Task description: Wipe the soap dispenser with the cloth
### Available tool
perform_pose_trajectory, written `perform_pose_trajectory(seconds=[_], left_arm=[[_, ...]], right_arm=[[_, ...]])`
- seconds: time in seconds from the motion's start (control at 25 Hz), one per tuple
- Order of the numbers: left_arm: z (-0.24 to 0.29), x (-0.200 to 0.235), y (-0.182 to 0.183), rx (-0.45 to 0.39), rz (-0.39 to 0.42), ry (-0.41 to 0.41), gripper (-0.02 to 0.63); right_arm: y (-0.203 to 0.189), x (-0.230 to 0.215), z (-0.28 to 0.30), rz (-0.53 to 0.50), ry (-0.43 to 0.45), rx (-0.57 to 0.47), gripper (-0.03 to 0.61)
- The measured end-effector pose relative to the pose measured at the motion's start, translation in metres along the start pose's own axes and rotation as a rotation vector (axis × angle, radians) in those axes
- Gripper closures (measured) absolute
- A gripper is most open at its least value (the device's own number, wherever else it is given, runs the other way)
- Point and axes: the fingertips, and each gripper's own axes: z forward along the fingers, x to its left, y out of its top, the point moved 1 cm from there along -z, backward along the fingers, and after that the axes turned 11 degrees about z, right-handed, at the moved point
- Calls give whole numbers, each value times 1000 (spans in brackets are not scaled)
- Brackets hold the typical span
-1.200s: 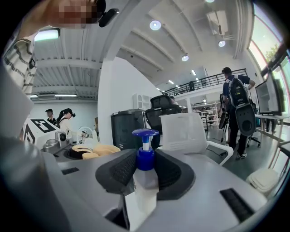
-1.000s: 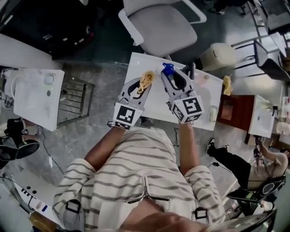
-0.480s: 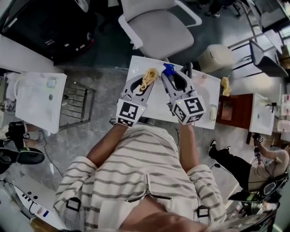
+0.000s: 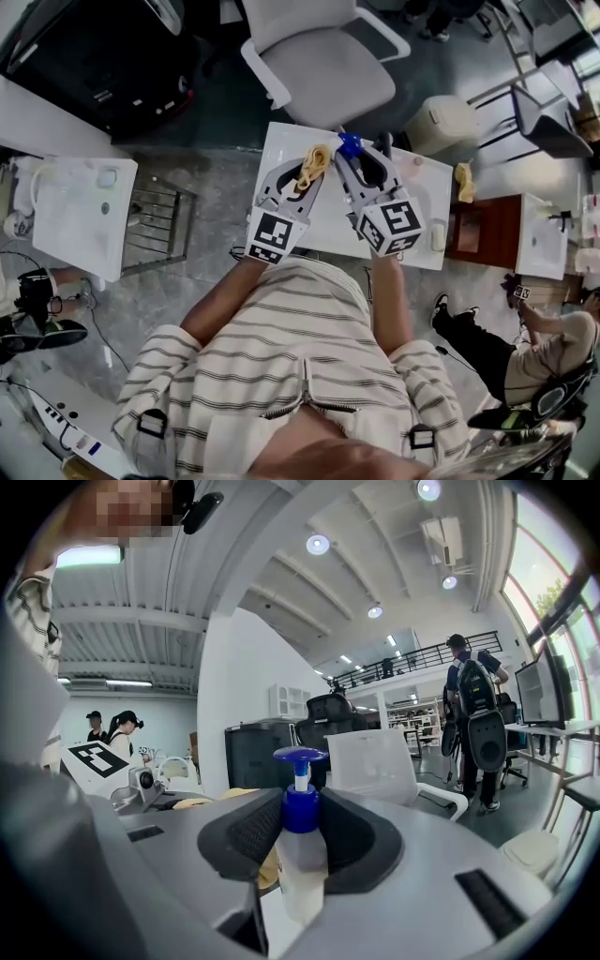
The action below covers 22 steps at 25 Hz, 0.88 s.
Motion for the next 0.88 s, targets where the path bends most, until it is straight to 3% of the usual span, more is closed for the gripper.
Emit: perform_pose_trajectory(seconds=[0.88], left_arm=[[4, -28, 2, -31, 1, -78, 522]], right_arm=[[-2, -6, 8, 6, 9, 0, 454]])
